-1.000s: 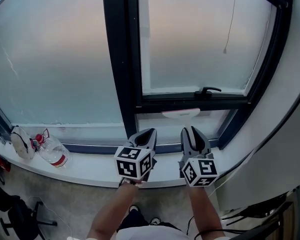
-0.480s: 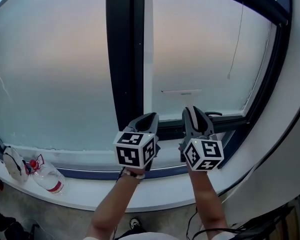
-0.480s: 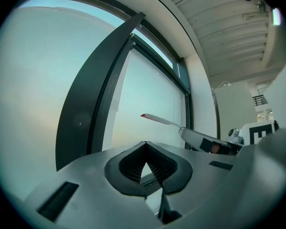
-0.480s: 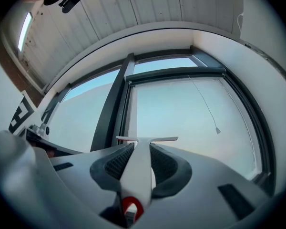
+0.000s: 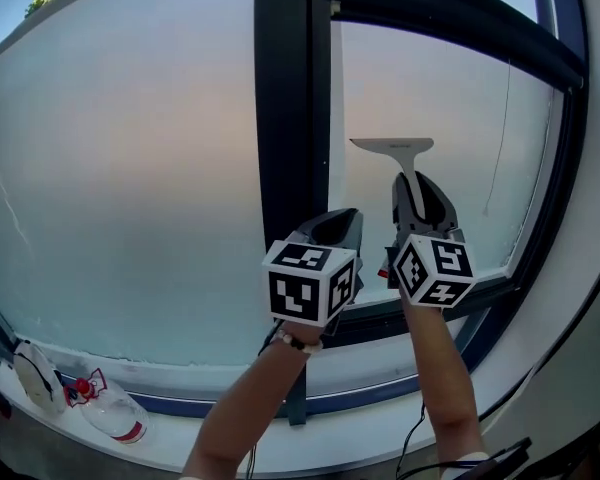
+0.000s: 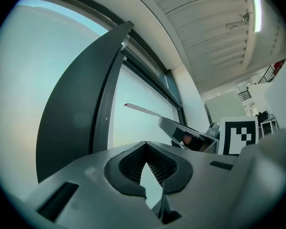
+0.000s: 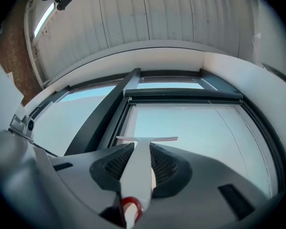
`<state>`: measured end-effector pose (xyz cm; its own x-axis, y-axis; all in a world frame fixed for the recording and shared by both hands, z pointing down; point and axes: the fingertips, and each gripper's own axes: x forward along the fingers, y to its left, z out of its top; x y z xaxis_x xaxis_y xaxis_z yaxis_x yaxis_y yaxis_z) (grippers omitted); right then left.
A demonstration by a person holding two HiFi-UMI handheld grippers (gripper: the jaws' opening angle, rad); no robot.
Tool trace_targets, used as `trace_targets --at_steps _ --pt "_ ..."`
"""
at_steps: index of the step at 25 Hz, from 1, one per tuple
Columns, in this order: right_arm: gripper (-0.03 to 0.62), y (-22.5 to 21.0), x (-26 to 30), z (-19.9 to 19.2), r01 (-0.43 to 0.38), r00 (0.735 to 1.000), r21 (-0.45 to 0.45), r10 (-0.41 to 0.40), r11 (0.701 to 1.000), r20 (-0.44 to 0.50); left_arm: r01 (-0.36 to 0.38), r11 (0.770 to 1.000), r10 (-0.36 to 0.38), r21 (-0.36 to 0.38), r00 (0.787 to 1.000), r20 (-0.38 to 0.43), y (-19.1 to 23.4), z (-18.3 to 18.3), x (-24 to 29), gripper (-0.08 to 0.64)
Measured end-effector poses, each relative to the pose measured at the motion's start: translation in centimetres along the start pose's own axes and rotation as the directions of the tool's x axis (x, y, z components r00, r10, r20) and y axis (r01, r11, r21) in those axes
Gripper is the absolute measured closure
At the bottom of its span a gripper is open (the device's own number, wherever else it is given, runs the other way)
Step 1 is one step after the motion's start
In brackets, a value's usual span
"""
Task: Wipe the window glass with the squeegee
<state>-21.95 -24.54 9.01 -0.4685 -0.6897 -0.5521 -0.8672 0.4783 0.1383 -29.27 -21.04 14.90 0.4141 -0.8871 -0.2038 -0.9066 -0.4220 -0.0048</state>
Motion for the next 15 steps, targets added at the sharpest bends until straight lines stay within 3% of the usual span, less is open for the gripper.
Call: trace_targets --at_steps 8,15 --pt "0.500 -1.8 7.2 6.2 0.017 0.997 -0.054 -0.013 0.998 0.081 -0.016 1.000 0.014 0.020 0.998 0.068 0.8 5.0 0.9 0.560" --pt "0.500 -1.4 12.8 8.2 -0.001 0.995 -0.053 0.006 0.999 0.101 -0.058 0.998 0.053 0.037 0.991 0.126 2.6 9.1 1.4 0.560"
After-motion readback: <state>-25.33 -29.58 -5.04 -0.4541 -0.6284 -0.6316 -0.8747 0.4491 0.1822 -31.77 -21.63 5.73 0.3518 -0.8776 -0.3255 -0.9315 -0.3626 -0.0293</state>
